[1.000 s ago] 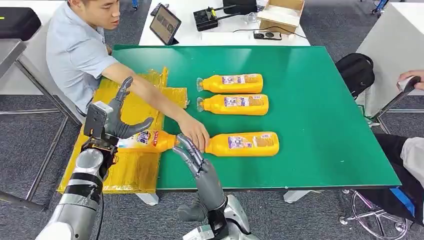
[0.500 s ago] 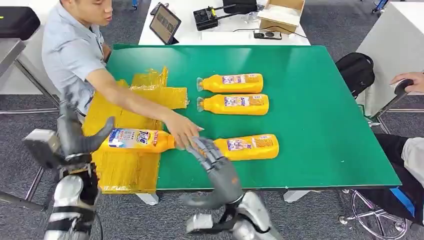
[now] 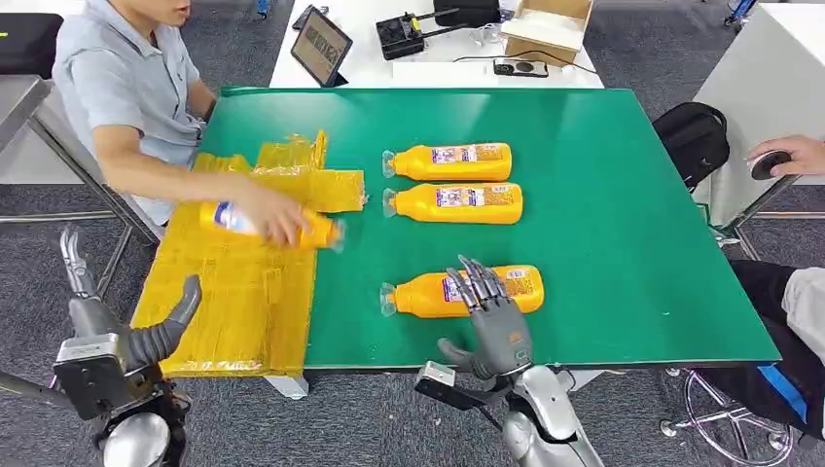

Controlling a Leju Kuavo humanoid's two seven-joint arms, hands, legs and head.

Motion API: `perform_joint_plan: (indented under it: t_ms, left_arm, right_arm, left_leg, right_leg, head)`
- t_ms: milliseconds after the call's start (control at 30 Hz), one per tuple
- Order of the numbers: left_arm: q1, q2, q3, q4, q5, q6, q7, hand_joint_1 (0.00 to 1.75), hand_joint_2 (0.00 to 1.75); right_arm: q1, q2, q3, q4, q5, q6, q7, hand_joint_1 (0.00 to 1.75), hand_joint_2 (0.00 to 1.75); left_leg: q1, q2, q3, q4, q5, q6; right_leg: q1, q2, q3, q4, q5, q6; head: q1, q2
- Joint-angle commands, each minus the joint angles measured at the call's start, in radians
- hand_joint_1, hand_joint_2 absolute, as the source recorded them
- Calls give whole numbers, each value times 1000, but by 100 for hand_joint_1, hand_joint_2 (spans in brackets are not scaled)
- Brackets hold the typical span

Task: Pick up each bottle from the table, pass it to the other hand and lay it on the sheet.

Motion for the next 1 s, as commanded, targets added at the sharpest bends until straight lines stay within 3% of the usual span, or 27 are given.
perform_joint_plan:
  t_ms: [33, 433, 800, 1000]
  left_arm:
    - [-5, -5, -32, 37, 39, -39, 15, 0, 175]
    - [3, -4, -46, 30, 33, -67, 45, 0, 175]
    - [-29, -1, -72, 67, 51, -99, 60, 0, 175]
    - [-29, -1, -72, 67, 51, -99, 60, 0, 175]
  right_arm:
    - [-64, -16, -68, 147, 46, 14, 58, 0, 175]
    - [-129, -33, -64, 212, 169, 57, 191, 0, 175]
    - [-244, -49, -103, 384, 156, 71, 199, 0, 175]
    - [-244, -49, -103, 384, 156, 71, 199, 0, 175]
  left_leg:
    - [-1, 0, 3, -1, 0, 2]
    - [-1, 0, 3, -1, 0, 1]
    - [-1, 0, 4, -1, 0, 2]
    - [-1, 0, 5, -1, 0, 2]
  right_leg:
    - [0, -1, 3, -1, 0, -1]
    - [0, 0, 3, -1, 0, -1]
    - [0, -1, 4, -1, 0, -2]
    - [0, -1, 5, -1, -1, -2]
  head:
    - [0, 0]
    - [0, 0]
    - [0, 0]
    - [0, 0]
